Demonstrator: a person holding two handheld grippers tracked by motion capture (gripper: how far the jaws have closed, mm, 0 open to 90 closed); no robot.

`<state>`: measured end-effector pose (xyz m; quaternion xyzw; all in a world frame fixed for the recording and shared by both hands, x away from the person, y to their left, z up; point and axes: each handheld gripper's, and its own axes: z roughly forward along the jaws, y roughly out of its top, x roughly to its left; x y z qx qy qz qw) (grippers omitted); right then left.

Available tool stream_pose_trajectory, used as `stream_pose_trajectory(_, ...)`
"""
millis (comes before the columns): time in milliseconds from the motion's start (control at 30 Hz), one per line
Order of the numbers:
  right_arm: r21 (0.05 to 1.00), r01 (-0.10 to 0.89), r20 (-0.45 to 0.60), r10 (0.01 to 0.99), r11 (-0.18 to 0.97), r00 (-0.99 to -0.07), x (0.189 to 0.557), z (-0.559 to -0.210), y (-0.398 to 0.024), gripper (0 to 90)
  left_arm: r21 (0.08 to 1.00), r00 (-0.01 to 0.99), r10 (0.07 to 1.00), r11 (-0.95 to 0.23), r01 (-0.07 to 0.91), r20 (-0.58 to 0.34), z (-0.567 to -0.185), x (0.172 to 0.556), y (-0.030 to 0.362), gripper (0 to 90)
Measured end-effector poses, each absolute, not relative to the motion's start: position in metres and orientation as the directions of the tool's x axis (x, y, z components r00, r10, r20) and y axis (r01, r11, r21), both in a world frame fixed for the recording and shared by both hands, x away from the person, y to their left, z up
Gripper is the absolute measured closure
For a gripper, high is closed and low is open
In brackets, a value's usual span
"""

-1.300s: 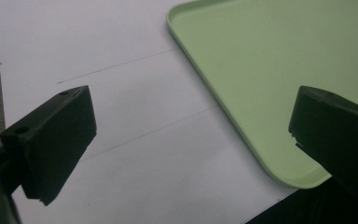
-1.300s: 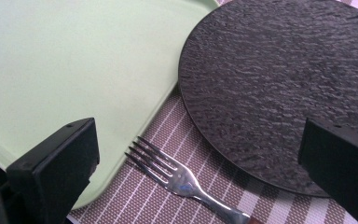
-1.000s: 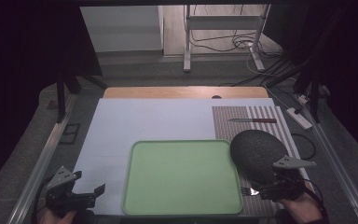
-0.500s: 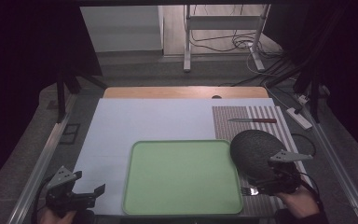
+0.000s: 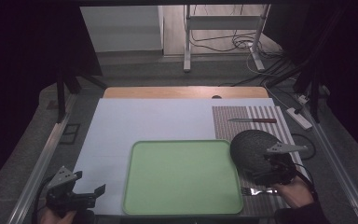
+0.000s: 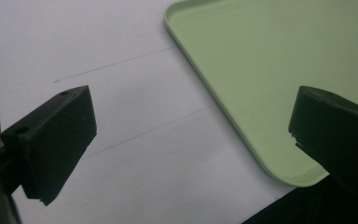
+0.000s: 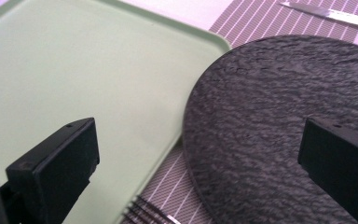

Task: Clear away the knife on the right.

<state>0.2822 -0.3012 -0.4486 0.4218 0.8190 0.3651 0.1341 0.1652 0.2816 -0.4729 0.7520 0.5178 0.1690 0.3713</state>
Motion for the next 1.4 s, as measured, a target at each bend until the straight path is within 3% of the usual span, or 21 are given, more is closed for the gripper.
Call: stream_pose_trajectory(1400, 0.664, 0.647, 0.013, 0.86, 0.374, -0.511, 0.387, -0.465, -0.303, 0.0, 0.724, 0.406, 0.904, -0.188, 0.663, -0.137, -0.473, 0.167, 0.282, 1.4)
